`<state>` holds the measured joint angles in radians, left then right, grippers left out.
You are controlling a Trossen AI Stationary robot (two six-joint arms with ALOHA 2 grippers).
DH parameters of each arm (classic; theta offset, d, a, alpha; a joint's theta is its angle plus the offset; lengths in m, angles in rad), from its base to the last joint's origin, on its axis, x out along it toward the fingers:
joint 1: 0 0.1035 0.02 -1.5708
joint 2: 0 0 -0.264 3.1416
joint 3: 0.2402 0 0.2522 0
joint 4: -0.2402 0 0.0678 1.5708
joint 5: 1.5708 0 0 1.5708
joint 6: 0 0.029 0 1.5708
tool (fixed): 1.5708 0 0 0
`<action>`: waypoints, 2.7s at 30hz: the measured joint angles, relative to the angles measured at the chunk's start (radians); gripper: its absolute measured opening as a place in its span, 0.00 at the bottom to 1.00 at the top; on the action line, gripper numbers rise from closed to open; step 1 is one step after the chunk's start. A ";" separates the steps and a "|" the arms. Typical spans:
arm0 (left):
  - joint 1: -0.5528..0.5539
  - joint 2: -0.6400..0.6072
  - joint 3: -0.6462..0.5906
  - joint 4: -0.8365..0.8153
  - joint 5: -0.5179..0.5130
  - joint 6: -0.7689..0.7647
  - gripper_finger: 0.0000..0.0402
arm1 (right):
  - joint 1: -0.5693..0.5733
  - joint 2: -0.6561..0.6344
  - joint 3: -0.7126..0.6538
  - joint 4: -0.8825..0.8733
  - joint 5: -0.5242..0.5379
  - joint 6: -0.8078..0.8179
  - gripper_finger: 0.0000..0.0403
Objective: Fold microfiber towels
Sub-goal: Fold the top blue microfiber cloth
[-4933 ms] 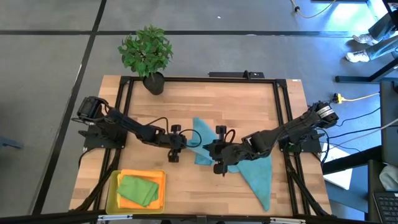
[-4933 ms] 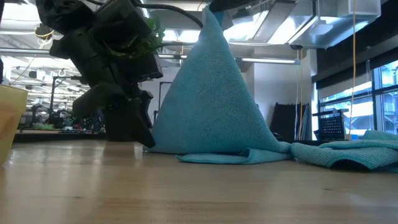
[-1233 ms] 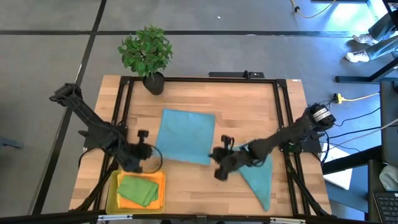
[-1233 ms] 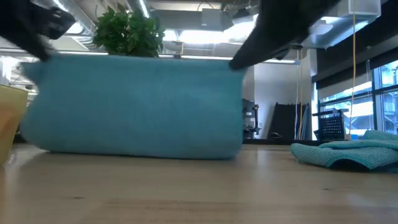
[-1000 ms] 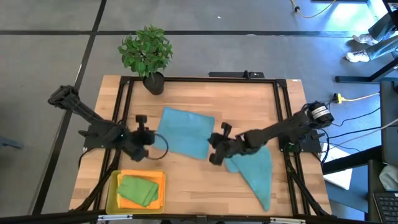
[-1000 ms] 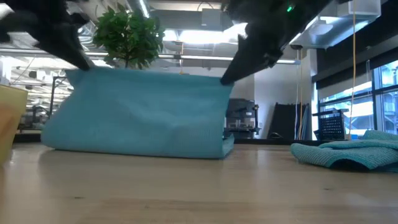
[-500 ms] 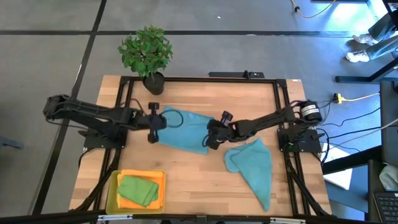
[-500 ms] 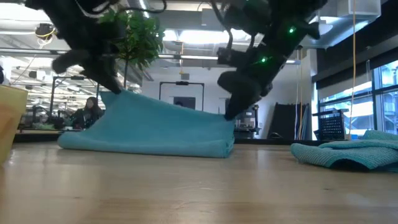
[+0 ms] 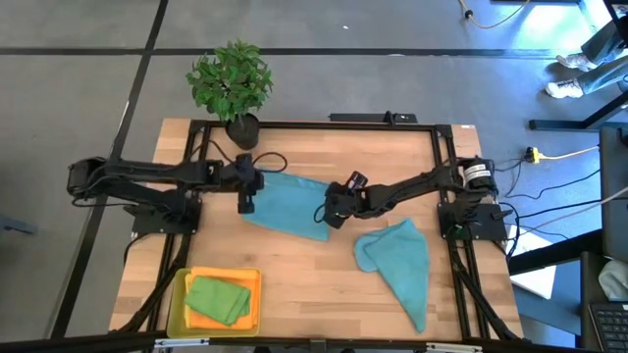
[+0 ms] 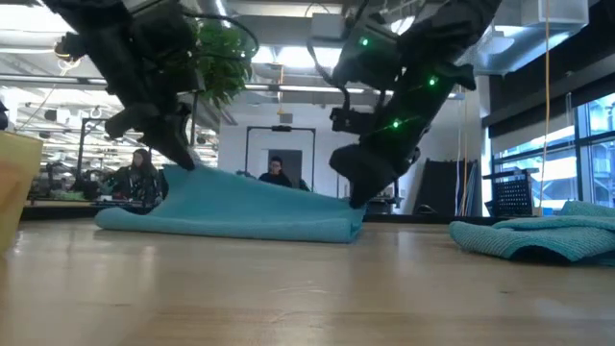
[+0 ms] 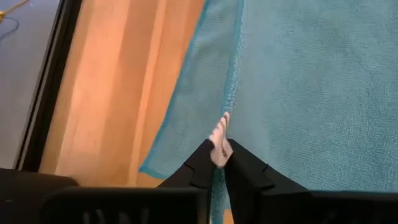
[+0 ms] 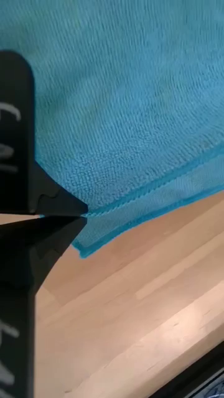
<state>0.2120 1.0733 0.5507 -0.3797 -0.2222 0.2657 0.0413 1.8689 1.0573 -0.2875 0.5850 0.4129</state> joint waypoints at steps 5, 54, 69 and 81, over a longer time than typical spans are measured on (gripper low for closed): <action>0.017 0.000 -0.022 0.037 -0.033 -0.005 0.14 | -0.024 0.013 0.000 0.009 0.000 0.001 0.01; -0.191 0.127 -0.022 -0.002 0.161 -0.342 0.31 | -0.309 -0.041 -0.109 0.334 -0.537 -0.290 0.02; -0.084 0.274 -0.022 0.002 0.124 -0.309 0.31 | -0.302 -0.041 -0.113 0.105 -0.500 -0.246 0.02; -0.011 0.274 -0.022 0.052 -0.045 -0.209 0.31 | -0.078 -0.045 -0.109 0.014 -0.568 -0.066 0.02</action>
<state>0.2011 1.3476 0.5289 -0.3272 -0.2673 0.0568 -0.0363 1.8235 0.9480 -0.2735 0.0169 0.3474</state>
